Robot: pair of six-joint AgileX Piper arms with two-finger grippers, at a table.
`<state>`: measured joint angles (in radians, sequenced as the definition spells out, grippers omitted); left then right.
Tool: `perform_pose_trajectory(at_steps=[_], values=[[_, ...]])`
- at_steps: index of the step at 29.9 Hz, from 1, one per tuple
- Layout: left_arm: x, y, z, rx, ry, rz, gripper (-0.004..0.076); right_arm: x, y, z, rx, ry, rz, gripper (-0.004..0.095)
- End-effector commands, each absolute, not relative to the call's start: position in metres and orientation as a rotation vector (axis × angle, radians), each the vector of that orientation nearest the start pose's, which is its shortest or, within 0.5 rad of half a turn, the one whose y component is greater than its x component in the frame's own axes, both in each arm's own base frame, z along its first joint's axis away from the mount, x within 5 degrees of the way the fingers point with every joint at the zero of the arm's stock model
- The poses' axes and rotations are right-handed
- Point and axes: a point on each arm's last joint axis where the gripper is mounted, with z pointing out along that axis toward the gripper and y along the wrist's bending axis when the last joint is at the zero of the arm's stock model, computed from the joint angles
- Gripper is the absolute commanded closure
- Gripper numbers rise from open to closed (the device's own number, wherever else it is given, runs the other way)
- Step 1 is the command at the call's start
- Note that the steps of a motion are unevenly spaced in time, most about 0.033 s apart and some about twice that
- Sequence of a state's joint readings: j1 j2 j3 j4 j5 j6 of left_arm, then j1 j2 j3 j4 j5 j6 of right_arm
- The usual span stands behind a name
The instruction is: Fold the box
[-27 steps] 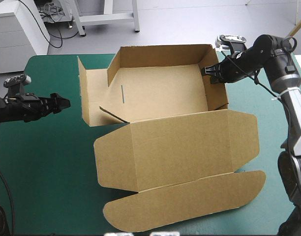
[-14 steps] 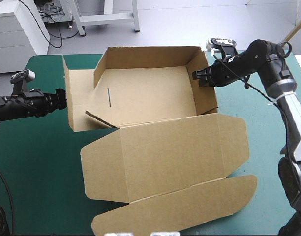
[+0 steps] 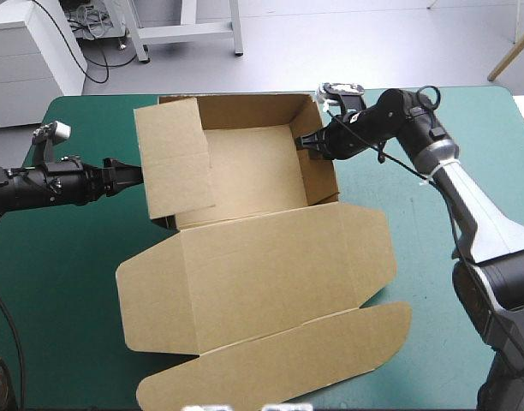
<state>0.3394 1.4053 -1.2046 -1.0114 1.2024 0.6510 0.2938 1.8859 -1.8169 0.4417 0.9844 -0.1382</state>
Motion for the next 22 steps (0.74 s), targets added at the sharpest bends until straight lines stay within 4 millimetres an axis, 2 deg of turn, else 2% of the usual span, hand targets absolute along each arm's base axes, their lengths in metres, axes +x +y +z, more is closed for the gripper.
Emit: perform_pose_trajectory(at_steps=[1, 10, 18, 22], values=[[0.272, 0.015, 0.376, 0.102, 2.207, -1.016, 0.011, 0.394, 0.171, 0.361, -0.356, 2.363, 0.694, 0.0927], [0.269, 0.011, 0.376, 0.129, 2.219, -1.071, 0.012, 0.398, 0.208, 0.339, -0.355, 2.357, 0.769, 0.0927], [0.269, 0.011, 0.377, 0.111, 2.22, -1.085, 0.0157, 0.395, 0.225, 0.338, -0.347, 2.318, 0.802, 0.0927], [0.269, 0.003, 0.375, 0.134, 2.253, -1.088, 0.0186, 0.394, 0.229, 0.34, -0.329, 2.304, 0.811, 0.0927]])
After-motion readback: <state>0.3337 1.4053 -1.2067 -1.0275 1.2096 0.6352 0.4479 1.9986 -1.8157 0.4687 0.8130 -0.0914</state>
